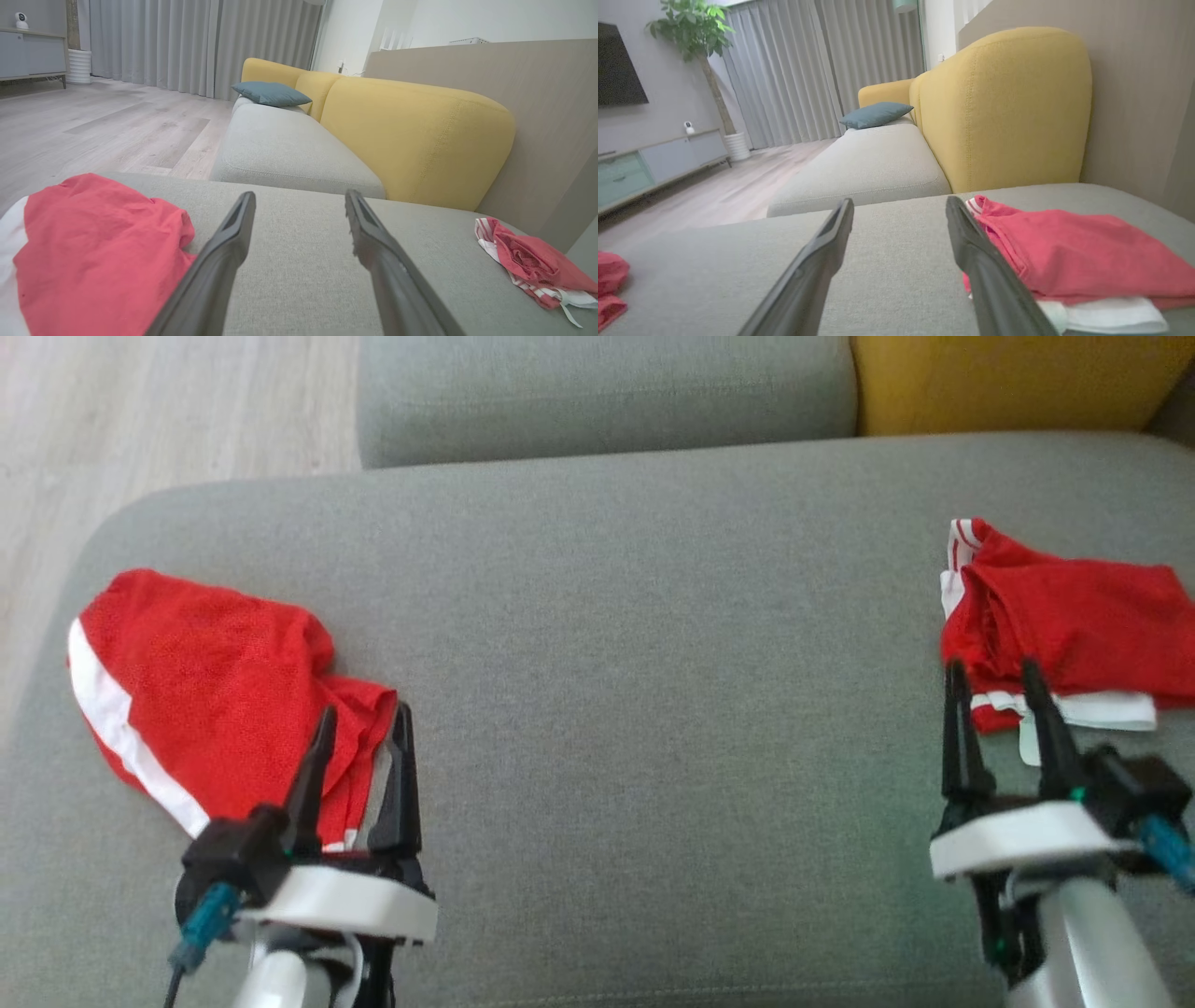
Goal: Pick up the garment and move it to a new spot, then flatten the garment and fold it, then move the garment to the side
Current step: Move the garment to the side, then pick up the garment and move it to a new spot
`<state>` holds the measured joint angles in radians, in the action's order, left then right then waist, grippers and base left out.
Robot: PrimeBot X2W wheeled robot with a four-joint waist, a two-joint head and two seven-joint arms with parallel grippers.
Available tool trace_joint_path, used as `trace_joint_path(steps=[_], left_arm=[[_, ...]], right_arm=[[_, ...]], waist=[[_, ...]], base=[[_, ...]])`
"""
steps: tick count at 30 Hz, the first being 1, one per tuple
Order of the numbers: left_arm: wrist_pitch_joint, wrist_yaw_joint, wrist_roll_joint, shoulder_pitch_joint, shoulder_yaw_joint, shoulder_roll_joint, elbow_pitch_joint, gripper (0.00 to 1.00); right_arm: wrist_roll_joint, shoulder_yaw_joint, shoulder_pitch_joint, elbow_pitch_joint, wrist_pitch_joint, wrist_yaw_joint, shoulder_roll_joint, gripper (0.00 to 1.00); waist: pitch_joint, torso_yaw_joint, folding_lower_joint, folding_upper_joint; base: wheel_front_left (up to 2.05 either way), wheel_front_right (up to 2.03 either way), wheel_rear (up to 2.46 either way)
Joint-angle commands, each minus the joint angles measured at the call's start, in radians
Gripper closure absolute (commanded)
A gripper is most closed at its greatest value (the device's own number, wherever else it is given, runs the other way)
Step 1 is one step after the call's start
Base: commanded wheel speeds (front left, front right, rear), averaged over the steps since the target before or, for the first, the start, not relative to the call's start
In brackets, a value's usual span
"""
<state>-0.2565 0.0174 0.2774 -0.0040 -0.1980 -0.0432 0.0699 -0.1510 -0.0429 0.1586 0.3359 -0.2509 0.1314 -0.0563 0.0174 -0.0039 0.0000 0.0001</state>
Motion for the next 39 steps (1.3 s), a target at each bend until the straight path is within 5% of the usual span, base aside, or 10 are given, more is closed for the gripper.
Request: trace_joint_path(steps=[1,27,39], left_arm=[[-0.005,-0.001,0.009,-0.021,0.031,-0.007,-0.029,0.00],[-0.005,0.004,0.018,0.004,0.031,-0.007,-0.040,0.00],[-0.005,0.007,0.017,0.000,0.047,-0.007,-0.033,0.00]], right_arm=[[-0.033,0.032,0.000,-0.054,-0.011,-0.001,0.005,0.00],[-0.060,0.051,-0.089,-0.105,-0.011,-0.001,0.006,0.00],[-0.075,0.092,-0.099,-0.092,-0.011,-0.001,0.006,0.00]], waist=[[-0.013,0.003,0.0000,-0.0001],[-0.014,-0.028,0.0000,-0.0001],[-0.023,0.072,0.0000,-0.0001]], base=[[0.00,0.00,0.00],[0.00,0.00,0.00],[0.00,0.00,0.00]])
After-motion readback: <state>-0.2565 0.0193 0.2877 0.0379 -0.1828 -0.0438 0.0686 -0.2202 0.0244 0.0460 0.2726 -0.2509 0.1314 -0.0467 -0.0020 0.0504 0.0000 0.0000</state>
